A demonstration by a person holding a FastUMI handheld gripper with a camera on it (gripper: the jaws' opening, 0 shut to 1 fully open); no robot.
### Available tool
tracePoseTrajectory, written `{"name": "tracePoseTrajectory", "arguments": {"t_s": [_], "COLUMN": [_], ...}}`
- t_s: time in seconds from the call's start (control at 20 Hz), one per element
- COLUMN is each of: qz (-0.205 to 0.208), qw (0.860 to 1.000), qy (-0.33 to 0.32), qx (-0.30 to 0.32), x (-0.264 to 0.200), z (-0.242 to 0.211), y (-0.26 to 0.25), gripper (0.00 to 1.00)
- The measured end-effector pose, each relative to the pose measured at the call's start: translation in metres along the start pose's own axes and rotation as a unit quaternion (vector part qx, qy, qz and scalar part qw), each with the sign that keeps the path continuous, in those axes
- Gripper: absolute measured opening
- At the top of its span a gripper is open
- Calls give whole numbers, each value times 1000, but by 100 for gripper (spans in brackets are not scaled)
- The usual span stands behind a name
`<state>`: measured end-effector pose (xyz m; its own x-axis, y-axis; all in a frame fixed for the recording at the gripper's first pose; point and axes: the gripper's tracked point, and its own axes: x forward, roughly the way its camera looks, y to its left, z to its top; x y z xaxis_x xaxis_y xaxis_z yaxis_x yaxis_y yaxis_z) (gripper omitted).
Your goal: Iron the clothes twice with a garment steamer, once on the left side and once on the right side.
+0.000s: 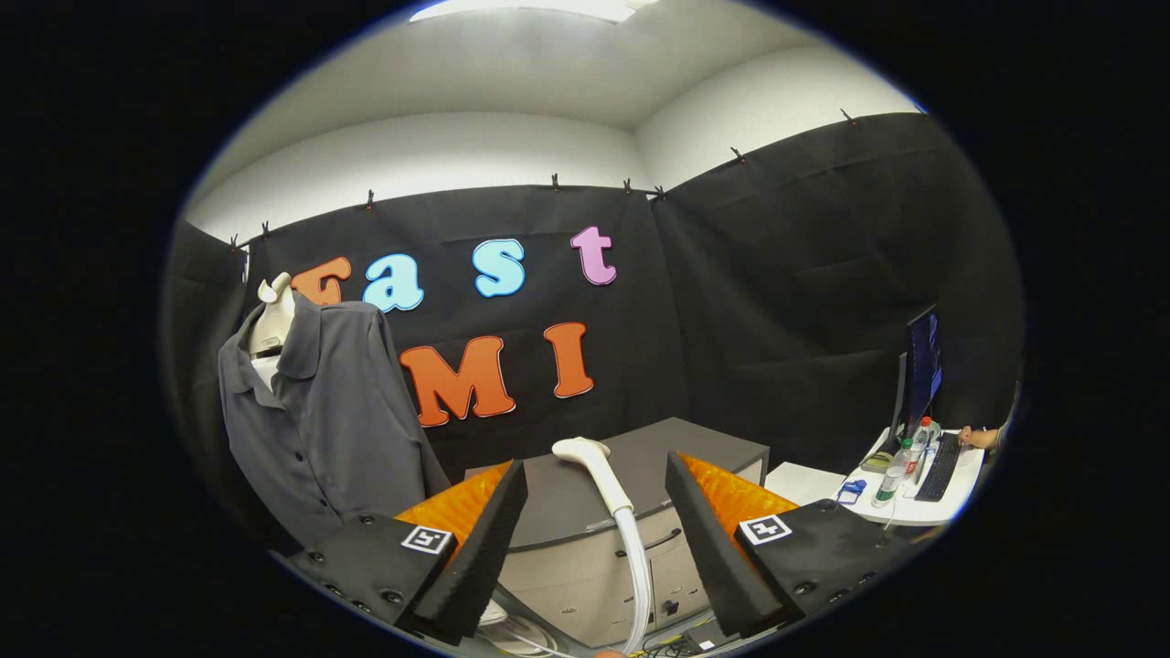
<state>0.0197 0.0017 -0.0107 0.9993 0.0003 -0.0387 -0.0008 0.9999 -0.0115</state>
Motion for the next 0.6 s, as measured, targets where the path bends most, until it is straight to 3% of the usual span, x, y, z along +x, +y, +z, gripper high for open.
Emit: {"name": "tracePoseTrajectory", "arguments": {"t_s": [0.6], "qz": [17], "qw": [999], "qy": [28], "qx": [-7], "x": [49], "z": [-11], "y": [-1], "gripper": [98]}}
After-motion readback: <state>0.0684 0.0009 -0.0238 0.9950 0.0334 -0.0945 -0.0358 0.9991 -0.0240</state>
